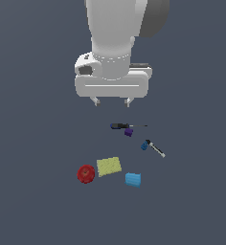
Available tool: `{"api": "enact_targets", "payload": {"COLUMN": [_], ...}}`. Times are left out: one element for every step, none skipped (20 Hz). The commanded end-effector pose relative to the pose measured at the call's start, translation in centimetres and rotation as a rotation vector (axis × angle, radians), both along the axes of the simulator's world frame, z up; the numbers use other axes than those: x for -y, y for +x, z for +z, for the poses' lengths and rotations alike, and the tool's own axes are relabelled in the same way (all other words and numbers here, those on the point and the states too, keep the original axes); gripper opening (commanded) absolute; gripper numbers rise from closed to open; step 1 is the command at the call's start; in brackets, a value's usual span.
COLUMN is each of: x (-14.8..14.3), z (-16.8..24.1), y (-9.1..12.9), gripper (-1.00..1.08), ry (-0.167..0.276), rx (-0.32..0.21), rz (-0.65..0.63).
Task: Pick up a designated object from a clutter of objects.
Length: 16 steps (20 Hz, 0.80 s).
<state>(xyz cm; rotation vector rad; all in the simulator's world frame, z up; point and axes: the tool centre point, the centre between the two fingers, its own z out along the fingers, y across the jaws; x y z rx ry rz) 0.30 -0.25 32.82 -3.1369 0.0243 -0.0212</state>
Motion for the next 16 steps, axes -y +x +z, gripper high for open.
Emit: {"api": "enact_targets", "payload": {"x": [0.0, 0.0, 0.2, 0.5, 0.9, 1.4, 1.8, 2.2, 2.4, 2.5, 2.5, 2.4, 2.3, 2.2, 2.0, 1.8], "z": [0.0, 0.0, -0.1, -0.2, -0.3, -0.4, -0.5, -0.5, -0.5, -0.5, -0.4, -0.5, -0.5, -0.7, -0.9, -1.1], "y": [0.0, 0.0, 0.0, 0.0, 0.0, 0.0, -0.1, -0.1, -0.1, -0.2, -0.2, -0.2, -0.1, -0.1, 0.0, 0.1], "gripper": [1.0, 1.0, 1.0, 1.0, 1.0, 1.0, 1.0, 1.0, 1.0, 1.0, 1.0, 1.0, 1.0, 1.0, 1.0, 1.0], "ry": [0.0, 0.0, 0.002, 0.004, 0.007, 0.011, 0.015, 0.017, 0.019, 0.02, 0.02, 0.019, 0.019, 0.018, 0.017, 0.015], "rx": [0.0, 0.0, -0.002, -0.003, -0.006, -0.009, -0.012, -0.013, -0.014, -0.015, -0.015, -0.014, -0.014, -0.014, -0.014, -0.014], "rz": [0.0, -0.001, -0.003, -0.007, -0.012, -0.019, -0.025, -0.029, -0.031, -0.032, -0.032, -0.032, -0.031, -0.03, -0.029, -0.028]}}
